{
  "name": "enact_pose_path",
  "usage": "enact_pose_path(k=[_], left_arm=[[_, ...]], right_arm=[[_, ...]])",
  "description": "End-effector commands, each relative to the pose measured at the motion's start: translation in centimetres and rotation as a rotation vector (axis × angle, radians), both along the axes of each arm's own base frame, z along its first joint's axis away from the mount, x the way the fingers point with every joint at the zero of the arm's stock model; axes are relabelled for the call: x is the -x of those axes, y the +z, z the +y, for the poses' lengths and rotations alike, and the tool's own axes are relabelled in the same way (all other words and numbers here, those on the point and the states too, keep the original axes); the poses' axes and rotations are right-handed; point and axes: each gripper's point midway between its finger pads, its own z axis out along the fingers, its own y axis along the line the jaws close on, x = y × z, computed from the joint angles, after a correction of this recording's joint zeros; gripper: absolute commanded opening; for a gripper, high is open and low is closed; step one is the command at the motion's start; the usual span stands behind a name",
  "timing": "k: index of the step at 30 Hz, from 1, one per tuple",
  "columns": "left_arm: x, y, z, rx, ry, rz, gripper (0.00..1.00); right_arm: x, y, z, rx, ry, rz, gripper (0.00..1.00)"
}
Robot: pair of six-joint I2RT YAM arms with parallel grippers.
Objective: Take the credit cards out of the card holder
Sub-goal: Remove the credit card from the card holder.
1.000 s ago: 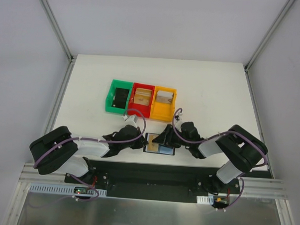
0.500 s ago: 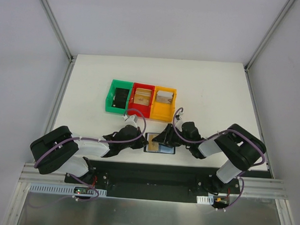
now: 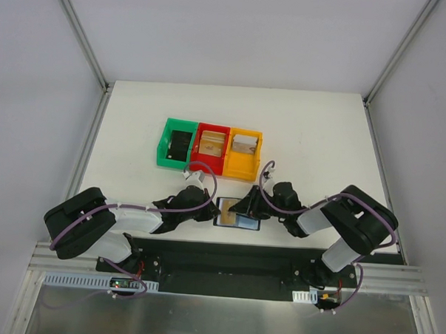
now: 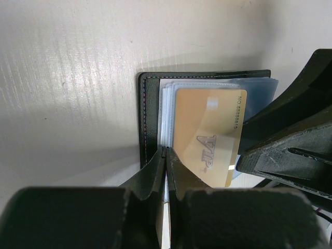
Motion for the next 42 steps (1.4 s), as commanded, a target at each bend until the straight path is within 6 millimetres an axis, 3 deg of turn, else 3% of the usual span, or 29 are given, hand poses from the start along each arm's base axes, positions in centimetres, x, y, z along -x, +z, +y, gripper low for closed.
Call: enact_pose_path(k=[1,5,13,42], left_arm=[[1.1,-1.6,1.3,-0.072,-0.004,0.035,0.00],[1.2,-1.7,1.3,-0.073,-0.005,0.036,0.00],[1.2,-1.9,1.5,-0.080,0.000,0.040,0.00],[1.1,-2.2,1.9,-0.079,0.030,0.045,0.00]], right_arm=[[-0.3,2.7,0.4,-0.084,0.016,-0.071,0.33],[-0.3,2.6,0.4,-0.082,0.016,-0.069,0.25],[-0.5,2.7,0.1,-0.083,0.005,-0.070,0.21],[-0.4,2.3,-1.3,-0.074,-0.014,-0.068,0.22]])
